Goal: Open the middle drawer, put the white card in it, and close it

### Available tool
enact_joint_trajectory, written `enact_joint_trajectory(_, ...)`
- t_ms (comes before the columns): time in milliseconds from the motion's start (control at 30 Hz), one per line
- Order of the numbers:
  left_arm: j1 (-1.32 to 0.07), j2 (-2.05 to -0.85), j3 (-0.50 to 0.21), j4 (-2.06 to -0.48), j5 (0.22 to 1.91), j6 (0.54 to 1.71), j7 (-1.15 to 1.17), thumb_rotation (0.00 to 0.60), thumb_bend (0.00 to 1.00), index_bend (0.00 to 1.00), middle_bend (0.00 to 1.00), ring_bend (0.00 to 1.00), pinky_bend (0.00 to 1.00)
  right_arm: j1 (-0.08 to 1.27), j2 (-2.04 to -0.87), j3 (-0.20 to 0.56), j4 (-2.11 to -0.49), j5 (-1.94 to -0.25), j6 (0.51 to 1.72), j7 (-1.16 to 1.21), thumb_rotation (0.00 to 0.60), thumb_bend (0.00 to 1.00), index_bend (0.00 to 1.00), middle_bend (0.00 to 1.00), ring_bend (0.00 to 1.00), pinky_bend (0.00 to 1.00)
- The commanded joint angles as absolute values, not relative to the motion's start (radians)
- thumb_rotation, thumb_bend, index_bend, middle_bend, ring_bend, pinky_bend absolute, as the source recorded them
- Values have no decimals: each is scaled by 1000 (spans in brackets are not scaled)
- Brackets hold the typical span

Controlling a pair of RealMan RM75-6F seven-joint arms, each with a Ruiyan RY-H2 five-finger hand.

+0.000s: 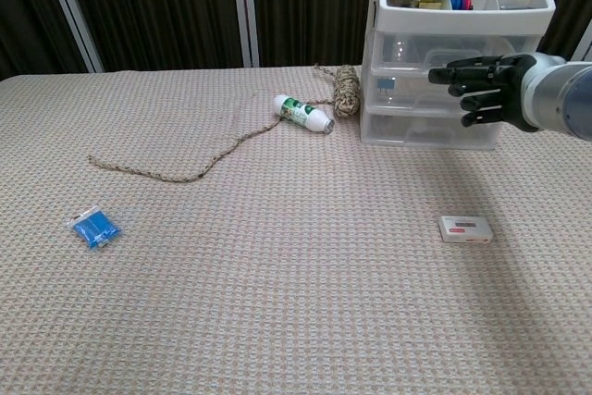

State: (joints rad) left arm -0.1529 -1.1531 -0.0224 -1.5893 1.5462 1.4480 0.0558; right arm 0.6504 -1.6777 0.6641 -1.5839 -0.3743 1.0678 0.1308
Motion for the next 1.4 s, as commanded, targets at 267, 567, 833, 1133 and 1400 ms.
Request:
enact_joint_trajectory(267,-155,-1151,-19,-1588,1550,1444,53,600,139,66,0,0,0,674,-1687,693,-1556,-336,1020,154,600,256,177,802,861,736)
enact_joint_trajectory(567,-156,-1151,-18,-1587,1549,1441,55,600,142,66,0,0,0,702,-1696,714,-1508,-273,986,158,600,257,241,802,861,736)
enact_joint_trajectory(833,-157,-1152,-18,-1587,1547,1438,60,600,140,66,0,0,0,718,-1690,723,-1482,-260,971,159,600,257,295,802,861,736)
enact_joint_trajectory(1133,-158,-1153,-19,-1587,1545,1436,63,600,140,66,0,0,0,719,-1685,714,-1491,-247,970,160,600,256,355,802,861,736)
enact_joint_trajectory(1400,-158,-1154,-18,-1587,1546,1438,64,600,141,72,0,0,0,702,-1677,699,-1528,-248,979,170,600,257,356,802,861,736)
